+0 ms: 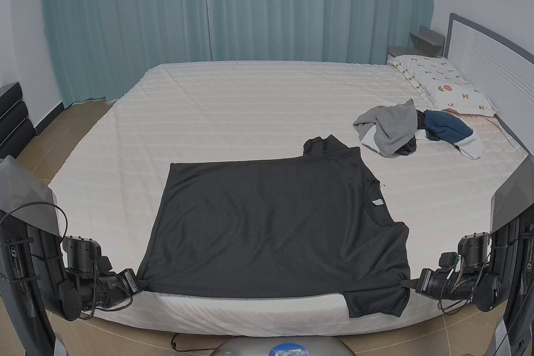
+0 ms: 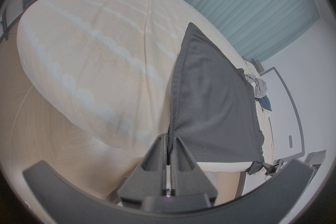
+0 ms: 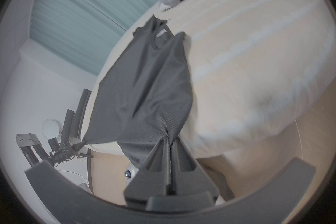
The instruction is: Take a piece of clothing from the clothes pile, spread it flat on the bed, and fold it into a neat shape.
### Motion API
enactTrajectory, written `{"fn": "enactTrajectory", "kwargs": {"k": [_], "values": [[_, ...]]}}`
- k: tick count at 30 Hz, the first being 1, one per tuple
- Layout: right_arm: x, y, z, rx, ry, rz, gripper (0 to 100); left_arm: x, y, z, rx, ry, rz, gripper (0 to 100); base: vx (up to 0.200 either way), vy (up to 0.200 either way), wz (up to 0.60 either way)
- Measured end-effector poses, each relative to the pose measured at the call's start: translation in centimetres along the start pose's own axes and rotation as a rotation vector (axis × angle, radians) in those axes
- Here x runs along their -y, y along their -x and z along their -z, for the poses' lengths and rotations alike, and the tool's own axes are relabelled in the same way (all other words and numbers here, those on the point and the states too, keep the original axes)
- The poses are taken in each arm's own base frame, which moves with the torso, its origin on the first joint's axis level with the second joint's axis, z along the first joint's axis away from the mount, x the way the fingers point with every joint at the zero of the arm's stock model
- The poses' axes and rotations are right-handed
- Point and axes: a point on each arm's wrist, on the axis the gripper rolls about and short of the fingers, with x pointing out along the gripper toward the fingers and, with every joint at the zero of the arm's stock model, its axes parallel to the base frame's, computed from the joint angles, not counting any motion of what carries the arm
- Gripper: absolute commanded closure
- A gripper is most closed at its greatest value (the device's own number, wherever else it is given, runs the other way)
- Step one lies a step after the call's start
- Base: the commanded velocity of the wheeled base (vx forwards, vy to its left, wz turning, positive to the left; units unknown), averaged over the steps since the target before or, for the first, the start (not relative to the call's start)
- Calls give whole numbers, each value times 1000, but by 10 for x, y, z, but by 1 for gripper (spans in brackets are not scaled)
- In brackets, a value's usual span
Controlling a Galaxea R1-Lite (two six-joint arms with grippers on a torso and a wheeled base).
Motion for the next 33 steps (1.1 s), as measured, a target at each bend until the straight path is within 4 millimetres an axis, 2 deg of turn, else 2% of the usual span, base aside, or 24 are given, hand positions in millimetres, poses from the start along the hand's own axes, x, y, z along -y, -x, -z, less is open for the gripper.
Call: {"fn": "enactTrajectory", "kwargs": {"k": [16, 33], "values": [[-10, 32, 13, -150, -42, 86, 100, -1, 8, 1, 56, -87, -45, 100, 0, 0, 0], [-20, 51, 23, -189, 36, 189, 100, -4, 16, 14, -62, -179, -169, 100, 0, 0, 0]]}}
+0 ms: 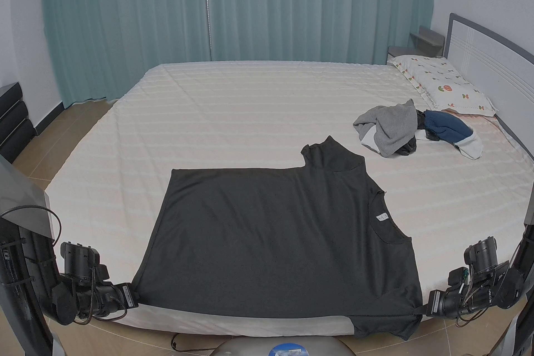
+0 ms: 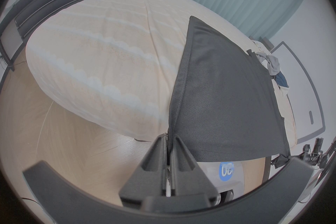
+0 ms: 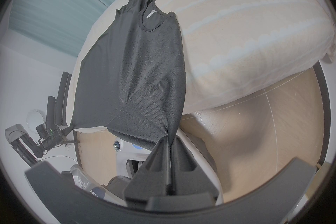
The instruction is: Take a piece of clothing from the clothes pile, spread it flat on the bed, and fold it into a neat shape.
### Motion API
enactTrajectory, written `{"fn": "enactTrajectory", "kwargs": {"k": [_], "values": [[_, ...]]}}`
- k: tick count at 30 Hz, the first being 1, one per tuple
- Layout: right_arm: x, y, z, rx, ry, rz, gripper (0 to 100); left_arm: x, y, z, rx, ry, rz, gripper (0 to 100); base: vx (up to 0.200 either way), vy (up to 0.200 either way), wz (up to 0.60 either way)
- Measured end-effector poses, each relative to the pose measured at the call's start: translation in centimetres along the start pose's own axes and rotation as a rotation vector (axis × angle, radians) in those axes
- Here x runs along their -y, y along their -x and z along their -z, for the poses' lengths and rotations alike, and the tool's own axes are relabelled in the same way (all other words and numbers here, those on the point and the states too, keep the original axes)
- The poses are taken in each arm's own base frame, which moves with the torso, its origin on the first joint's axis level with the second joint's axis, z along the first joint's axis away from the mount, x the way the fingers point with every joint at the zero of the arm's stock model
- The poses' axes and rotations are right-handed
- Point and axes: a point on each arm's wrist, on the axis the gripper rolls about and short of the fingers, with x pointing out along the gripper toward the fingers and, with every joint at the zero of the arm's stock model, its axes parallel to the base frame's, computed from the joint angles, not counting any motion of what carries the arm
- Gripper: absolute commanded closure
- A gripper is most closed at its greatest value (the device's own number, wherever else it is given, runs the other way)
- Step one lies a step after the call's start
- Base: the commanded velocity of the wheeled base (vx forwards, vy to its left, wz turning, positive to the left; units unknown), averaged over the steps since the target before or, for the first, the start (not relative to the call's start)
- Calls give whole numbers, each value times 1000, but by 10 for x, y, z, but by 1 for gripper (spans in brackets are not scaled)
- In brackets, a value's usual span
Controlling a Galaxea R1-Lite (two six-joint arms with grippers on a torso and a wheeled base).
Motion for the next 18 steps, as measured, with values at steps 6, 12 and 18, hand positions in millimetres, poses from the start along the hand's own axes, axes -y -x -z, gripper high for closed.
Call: {"fn": "enactTrajectory", "kwargs": {"k": [6, 12, 18], "values": [[-3, 7, 4, 10, 38, 48, 100, 0, 9, 4, -50, -50, -22, 100, 0, 0, 0], [-7, 13, 10, -9, 72, 67, 100, 1, 21, 7, -76, -93, -35, 100, 0, 0, 0], [-9, 22, 16, -9, 107, 100, 100, -1, 29, 12, -117, -149, -76, 100, 0, 0, 0]]}}
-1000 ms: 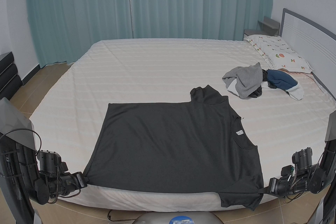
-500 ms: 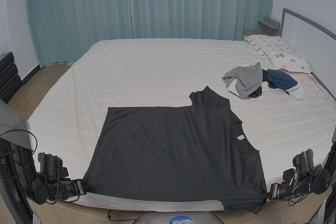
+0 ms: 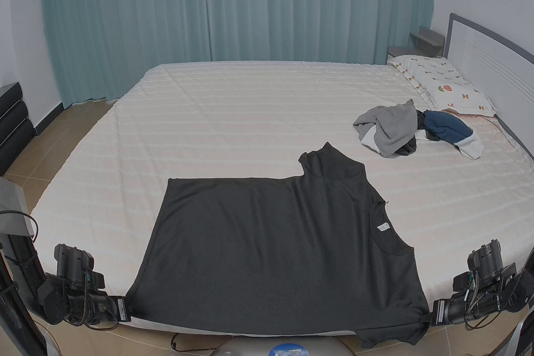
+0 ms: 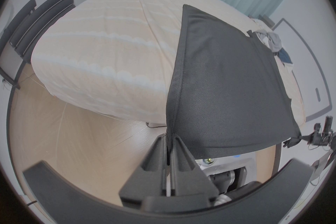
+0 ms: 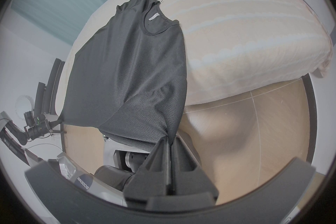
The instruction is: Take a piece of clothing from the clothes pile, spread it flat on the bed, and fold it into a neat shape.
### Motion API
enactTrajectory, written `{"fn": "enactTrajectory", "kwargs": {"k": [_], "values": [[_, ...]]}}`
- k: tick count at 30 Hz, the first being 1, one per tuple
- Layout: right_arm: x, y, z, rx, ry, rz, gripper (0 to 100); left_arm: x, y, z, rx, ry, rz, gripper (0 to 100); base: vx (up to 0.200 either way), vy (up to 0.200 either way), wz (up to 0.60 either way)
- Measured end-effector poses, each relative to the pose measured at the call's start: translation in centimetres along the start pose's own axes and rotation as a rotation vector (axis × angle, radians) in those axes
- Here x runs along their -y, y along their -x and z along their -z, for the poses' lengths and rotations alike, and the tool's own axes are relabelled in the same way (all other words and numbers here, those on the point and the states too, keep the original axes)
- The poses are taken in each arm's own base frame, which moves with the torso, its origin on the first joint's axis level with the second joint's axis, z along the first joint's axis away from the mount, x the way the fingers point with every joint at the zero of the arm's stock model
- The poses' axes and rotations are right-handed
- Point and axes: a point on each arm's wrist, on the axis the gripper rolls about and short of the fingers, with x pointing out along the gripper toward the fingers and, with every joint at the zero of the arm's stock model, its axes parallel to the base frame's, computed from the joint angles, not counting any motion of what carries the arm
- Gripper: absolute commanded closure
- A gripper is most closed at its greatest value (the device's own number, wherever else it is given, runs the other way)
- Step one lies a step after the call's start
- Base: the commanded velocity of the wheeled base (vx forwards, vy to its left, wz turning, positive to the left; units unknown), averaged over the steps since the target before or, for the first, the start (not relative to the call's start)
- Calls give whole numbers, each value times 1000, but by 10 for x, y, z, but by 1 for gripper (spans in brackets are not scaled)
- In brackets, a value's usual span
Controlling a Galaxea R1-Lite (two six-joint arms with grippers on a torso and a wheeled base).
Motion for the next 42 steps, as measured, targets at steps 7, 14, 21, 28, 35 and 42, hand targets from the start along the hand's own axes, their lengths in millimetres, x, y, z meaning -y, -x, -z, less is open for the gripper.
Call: {"fn": "enactTrajectory", "kwargs": {"k": [7, 14, 21, 28, 35, 42], "values": [[-3, 11, 7, -5, 40, 0, 100, 0, 9, 2, -5, -26, -9, 100, 0, 0, 0], [-6, 21, 5, 65, 56, -28, 100, 2, 18, -1, 49, -27, -1, 100, 0, 0, 0], [-16, 29, -20, 189, 42, -75, 100, 7, 21, -24, 156, 71, 31, 100, 0, 0, 0], [-28, 35, -58, 305, -29, -120, 100, 15, 22, -55, 269, 186, 84, 100, 0, 0, 0], [-28, 34, -86, 362, -68, -128, 100, 22, 25, -68, 320, 194, 119, 100, 0, 0, 0], [-27, 32, -86, 349, -71, -130, 100, 29, 32, -78, 372, 185, 145, 100, 0, 0, 0]]}}
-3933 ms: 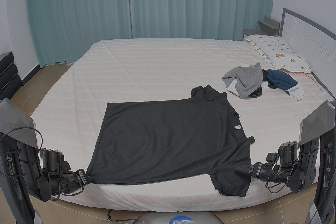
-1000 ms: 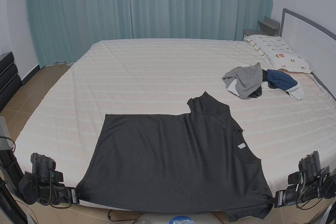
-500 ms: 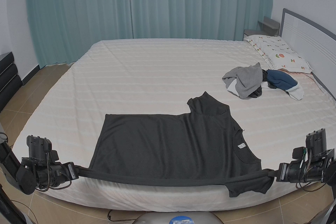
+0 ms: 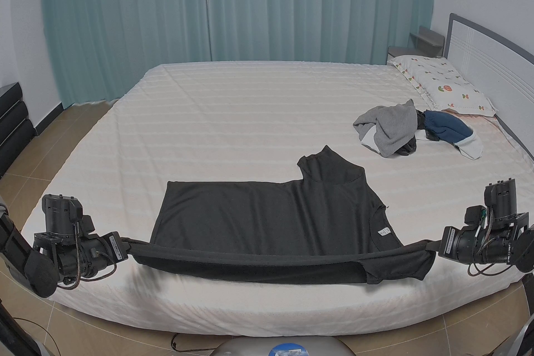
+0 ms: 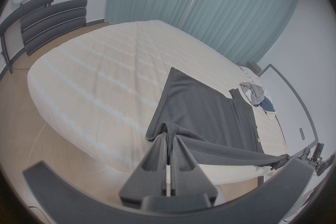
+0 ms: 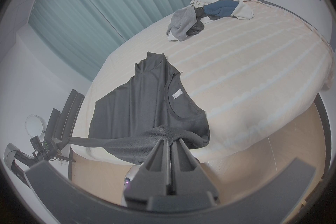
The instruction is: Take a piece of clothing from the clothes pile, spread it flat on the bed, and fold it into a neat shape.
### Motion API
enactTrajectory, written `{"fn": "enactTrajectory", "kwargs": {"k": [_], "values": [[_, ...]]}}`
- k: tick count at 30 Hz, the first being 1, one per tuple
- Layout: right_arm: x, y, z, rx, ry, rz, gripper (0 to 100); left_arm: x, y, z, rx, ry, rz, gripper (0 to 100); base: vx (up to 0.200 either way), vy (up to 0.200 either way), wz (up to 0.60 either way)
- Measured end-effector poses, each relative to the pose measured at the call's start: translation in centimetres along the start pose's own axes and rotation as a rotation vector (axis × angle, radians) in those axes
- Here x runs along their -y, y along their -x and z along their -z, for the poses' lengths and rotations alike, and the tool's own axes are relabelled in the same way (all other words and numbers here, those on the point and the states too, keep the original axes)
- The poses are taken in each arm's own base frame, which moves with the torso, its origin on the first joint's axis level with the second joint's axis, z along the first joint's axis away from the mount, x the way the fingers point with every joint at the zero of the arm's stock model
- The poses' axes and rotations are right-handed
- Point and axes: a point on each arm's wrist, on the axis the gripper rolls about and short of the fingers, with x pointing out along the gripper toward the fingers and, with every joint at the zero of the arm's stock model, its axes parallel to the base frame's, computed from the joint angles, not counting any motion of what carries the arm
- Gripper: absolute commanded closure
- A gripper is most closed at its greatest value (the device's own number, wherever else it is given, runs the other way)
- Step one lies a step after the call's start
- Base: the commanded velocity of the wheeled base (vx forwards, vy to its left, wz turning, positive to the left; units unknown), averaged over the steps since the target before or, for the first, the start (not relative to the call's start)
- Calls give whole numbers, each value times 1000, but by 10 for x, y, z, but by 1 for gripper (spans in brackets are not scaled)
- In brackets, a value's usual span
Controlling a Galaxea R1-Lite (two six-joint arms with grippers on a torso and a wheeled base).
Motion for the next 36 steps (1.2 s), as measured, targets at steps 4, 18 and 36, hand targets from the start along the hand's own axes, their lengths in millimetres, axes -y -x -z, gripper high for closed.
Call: {"fn": "enactTrajectory", "kwargs": {"k": [4, 18, 36], "values": [[3, 3, 9, -30, -1, 0, 100, 2, 5, -2, 16, -5, 9, 100, 0, 0, 0], [7, 21, 28, -39, 9, -13, 100, 3, 22, 6, -25, -17, 3, 100, 0, 0, 0], [-7, -34, -23, -30, 6, -50, 100, 9, -23, -14, -44, -5, -6, 100, 0, 0, 0]]}}
